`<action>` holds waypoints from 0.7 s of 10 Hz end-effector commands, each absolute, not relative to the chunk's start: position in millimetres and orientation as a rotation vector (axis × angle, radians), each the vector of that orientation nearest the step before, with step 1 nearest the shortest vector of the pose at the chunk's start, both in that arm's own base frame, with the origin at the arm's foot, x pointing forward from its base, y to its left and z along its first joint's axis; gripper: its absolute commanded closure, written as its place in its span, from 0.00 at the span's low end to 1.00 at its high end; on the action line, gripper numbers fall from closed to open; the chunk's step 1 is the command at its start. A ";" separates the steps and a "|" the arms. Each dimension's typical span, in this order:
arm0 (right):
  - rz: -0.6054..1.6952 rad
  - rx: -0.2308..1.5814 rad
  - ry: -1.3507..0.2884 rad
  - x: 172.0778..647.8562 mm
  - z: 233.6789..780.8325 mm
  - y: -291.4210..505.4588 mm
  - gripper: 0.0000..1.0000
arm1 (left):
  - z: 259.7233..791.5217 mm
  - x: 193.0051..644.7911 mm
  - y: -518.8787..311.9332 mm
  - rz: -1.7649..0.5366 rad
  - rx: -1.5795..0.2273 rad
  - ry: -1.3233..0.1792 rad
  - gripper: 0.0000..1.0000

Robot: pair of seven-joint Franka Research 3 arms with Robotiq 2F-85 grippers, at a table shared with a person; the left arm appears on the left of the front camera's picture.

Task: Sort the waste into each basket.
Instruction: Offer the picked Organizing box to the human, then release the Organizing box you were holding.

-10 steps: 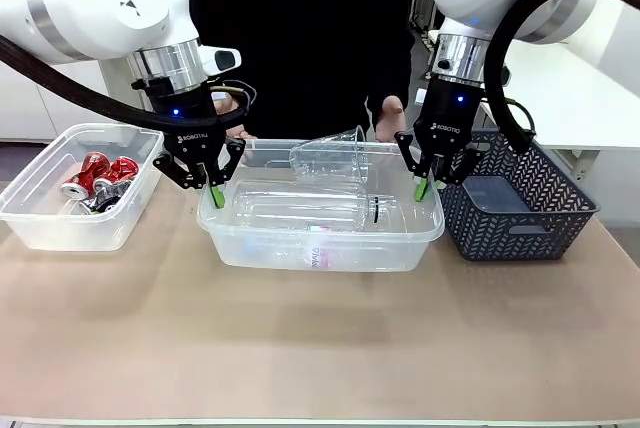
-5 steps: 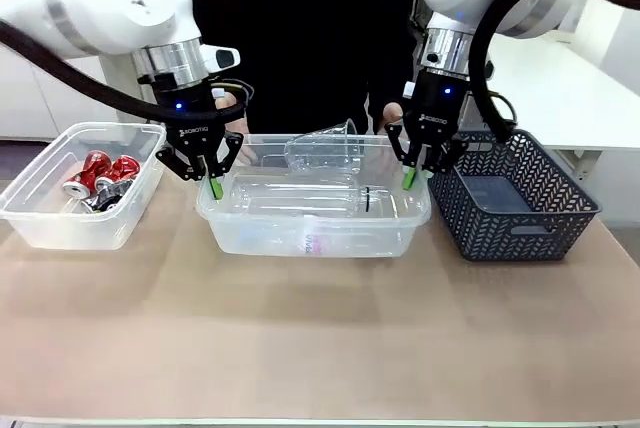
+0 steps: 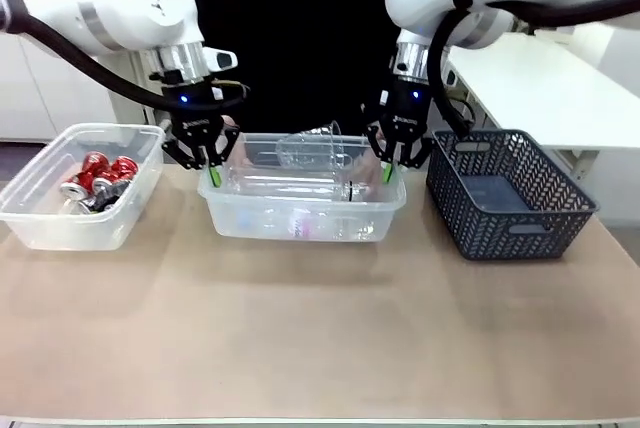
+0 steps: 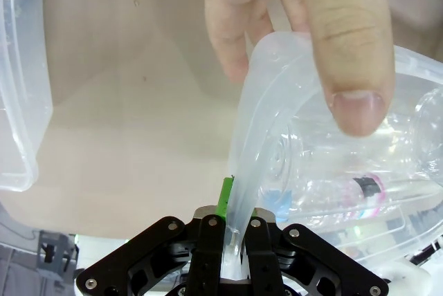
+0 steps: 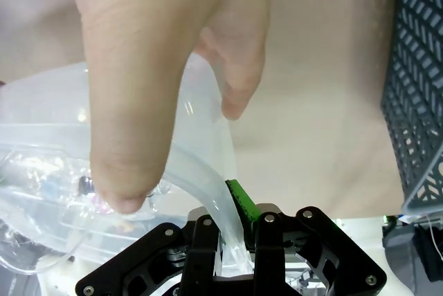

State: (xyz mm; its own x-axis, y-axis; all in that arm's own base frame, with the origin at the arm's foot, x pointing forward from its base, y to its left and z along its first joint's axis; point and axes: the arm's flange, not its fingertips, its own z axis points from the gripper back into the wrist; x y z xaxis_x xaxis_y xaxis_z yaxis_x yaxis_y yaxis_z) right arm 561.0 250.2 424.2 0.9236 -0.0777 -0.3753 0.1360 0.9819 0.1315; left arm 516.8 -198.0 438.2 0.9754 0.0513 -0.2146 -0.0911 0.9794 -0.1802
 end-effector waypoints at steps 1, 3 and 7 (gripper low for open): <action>-0.102 0.157 0.371 556.4 429.9 251.0 0.95 | 442.8 513.6 -197.4 0.072 -0.191 0.198 0.96; -0.102 0.157 0.371 556.4 429.9 251.0 0.95 | 442.8 513.6 -197.4 0.072 -0.191 0.198 0.96; -0.102 0.157 0.371 556.4 429.9 251.0 0.95 | 442.8 513.6 -197.4 0.072 -0.191 0.198 0.96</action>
